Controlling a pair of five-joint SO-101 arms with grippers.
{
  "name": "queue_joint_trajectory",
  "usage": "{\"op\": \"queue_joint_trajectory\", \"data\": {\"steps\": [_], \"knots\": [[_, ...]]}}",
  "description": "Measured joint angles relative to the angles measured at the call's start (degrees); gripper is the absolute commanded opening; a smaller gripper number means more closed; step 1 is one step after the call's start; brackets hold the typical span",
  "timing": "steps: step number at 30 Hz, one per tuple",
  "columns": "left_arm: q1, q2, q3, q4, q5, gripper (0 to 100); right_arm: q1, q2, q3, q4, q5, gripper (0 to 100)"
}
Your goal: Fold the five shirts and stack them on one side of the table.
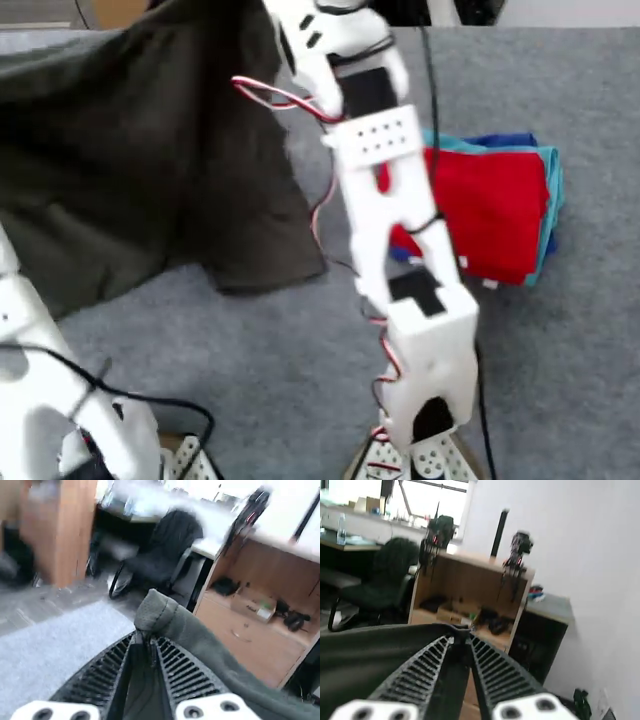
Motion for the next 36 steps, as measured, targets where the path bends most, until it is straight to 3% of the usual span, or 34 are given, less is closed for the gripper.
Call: {"op": "queue_joint_trajectory", "data": {"steps": [7, 13, 19, 27, 36], "knots": [[1.3, 19.7, -9.3, -2.5, 0.1, 2, 0.0, 7.6, -9.1, 2.7, 0.1, 0.2], [1.4, 27.8, -11.3, -2.2, 0.1, 2, 0.0, 10.4, -13.8, 12.9, 1.8, 0.2], [-0.5, 26.5, -11.4, 7.6, 0.1, 2, -0.4, 10.4, -18.8, 32.4, 2.3, 0.2], [-1.1, 14.9, -7.6, 22.9, 0.1, 2, -0.4, 10.4, -19.1, 55.2, 11.5, 0.2], [-0.2, 5.2, 10.3, 26.2, -8.2, 2, -4.3, 10.4, -19.1, 73.7, 15.2, 0.2]]}}
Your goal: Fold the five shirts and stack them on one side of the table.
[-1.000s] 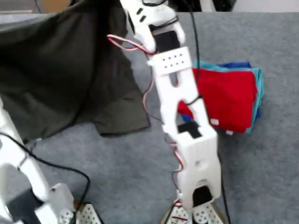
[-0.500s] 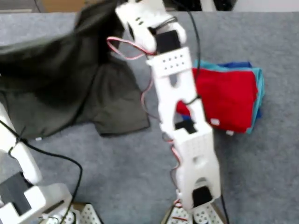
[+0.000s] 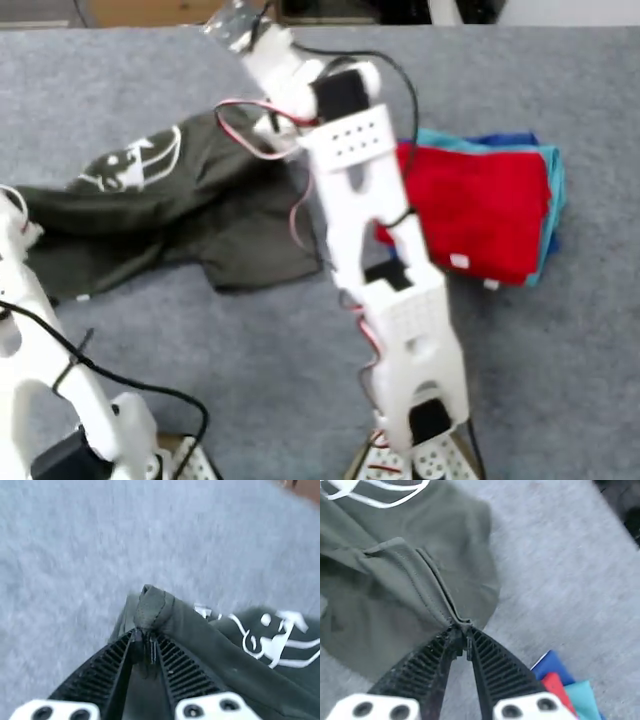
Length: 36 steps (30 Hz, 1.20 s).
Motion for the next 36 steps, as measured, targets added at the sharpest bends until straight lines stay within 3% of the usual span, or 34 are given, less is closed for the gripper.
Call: {"op": "queue_joint_trajectory", "data": {"steps": [6, 12, 20, 25, 29, 36], "knots": [[-2.4, -0.4, 4.2, 0.4, -0.1, 2, -0.1, 0.0, 0.0, 1.8, 0.0, 0.2], [-3.0, -0.4, 8.2, 0.4, -7.4, 2, -0.3, 1.1, 4.3, 2.1, 0.0, 0.2], [-5.2, -0.4, 8.8, 0.4, -11.3, 2, -4.7, 0.4, 13.4, 2.1, 0.0, 0.2], [-6.9, 1.0, 10.8, -6.9, -14.2, 2, -6.1, -3.2, 20.4, 1.7, 0.0, 0.2], [-8.9, 5.0, 10.6, -12.2, -14.4, 2, -3.5, -5.5, 25.1, -0.9, 0.0, 0.2], [-9.2, 9.9, 8.9, -10.7, -17.2, 2, 2.1, -6.4, 36.0, -6.9, 0.0, 0.2]]}}
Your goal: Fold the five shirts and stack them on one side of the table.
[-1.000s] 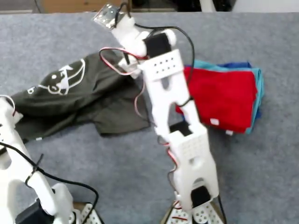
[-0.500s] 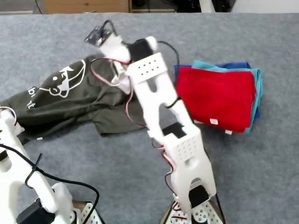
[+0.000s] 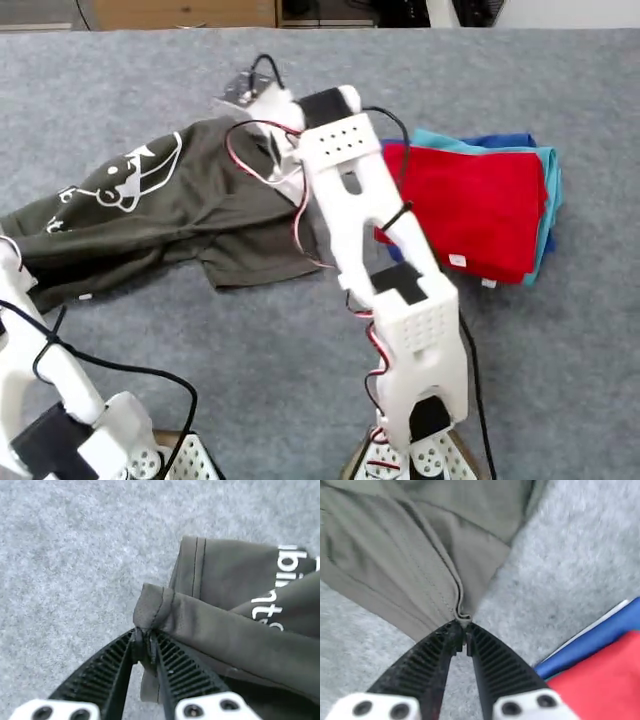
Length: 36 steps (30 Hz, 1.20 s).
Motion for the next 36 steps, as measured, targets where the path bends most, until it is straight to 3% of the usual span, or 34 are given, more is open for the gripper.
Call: {"op": "queue_joint_trajectory", "data": {"steps": [6, 16, 18, 22, 25, 27, 31, 33, 36], "knots": [[1.8, 0.4, -0.5, 4.7, -3.3, 2, 0.6, -2.3, 13.7, -8.3, -0.1, 0.2], [1.6, 0.7, -2.2, 6.0, -3.6, 2, -0.1, -19.3, 41.8, -24.1, -0.1, 1.3], [1.6, 0.7, -2.2, 6.6, -3.7, 4, -0.1, -22.1, 46.3, -26.7, -0.1, 6.6], [1.5, 0.7, -3.6, 8.0, -6.6, 17, -0.5, -26.9, 48.2, -28.5, -0.1, 23.4], [1.5, 0.7, -6.2, 10.8, -7.6, 25, -0.5, -30.0, 48.2, -29.3, -0.1, 27.4], [1.5, 0.7, -9.1, 13.7, -8.4, 23, -0.4, -31.4, 47.7, -29.4, -0.1, 24.5], [1.4, 0.7, -18.1, 22.5, -9.2, 0, -2.1, -31.8, 42.4, -29.4, -0.1, 0.0], [1.3, 0.9, -23.8, 26.5, -7.4, 6, -4.0, -30.4, 38.4, -29.8, -0.1, 4.7], [1.8, 1.9, -28.7, 28.0, 0.2, 1, -7.8, -23.3, 32.0, -31.4, -0.6, 0.0]]}}
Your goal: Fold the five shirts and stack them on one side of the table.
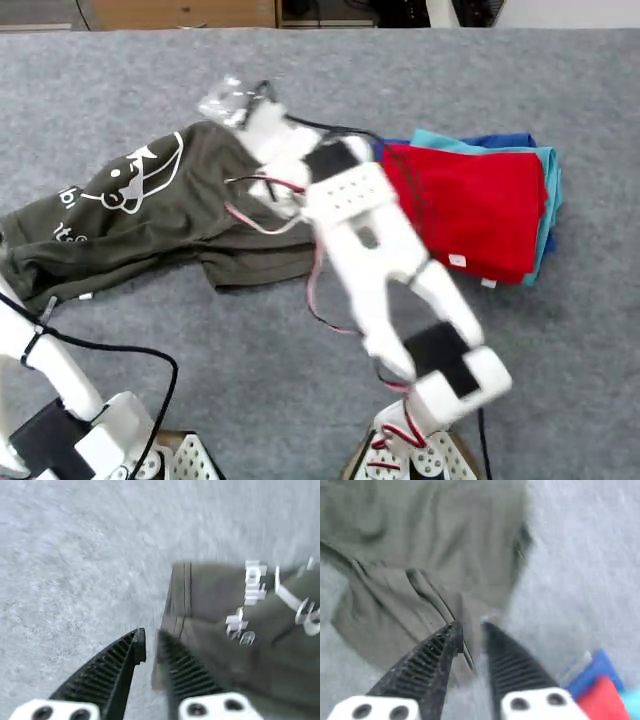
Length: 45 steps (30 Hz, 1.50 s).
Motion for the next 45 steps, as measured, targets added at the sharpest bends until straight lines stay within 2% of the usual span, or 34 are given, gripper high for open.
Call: {"op": "queue_joint_trajectory", "data": {"steps": [3, 9, 13, 19, 21, 26, 34, 45], "knots": [[3.5, 3.9, -0.9, -2.6, 6.1, 2, -2.5, 11.3, -8.3, -1.1, -1.9, 0.2], [6.6, 16.2, -5.3, -4.2, 7.6, 2, -5.2, 33.9, -31.0, 2.1, -5.2, 0.2], [6.5, 20.0, -7.7, -1.0, 7.6, 2, -5.8, 44.8, -48.1, 12.1, -6.4, 0.2], [4.7, 20.7, -8.3, -1.0, 7.6, 2, -5.8, 56.2, -71.5, 34.5, -6.4, 0.1], [4.7, 20.7, -8.3, -1.0, 7.6, 2, -5.8, 57.8, -76.7, 38.9, -6.4, 0.1], [4.7, 20.7, -8.3, -1.0, 7.6, 2, -5.8, 57.6, -76.9, 40.4, -6.4, 0.1], [4.7, 20.7, -8.3, -1.0, 7.6, 2, -8.1, 47.2, -62.2, 40.4, -6.4, 0.1], [4.7, 20.7, -8.3, -1.0, 7.6, 2, -10.6, 45.6, -49.7, 40.4, -6.4, 0.1]]}}
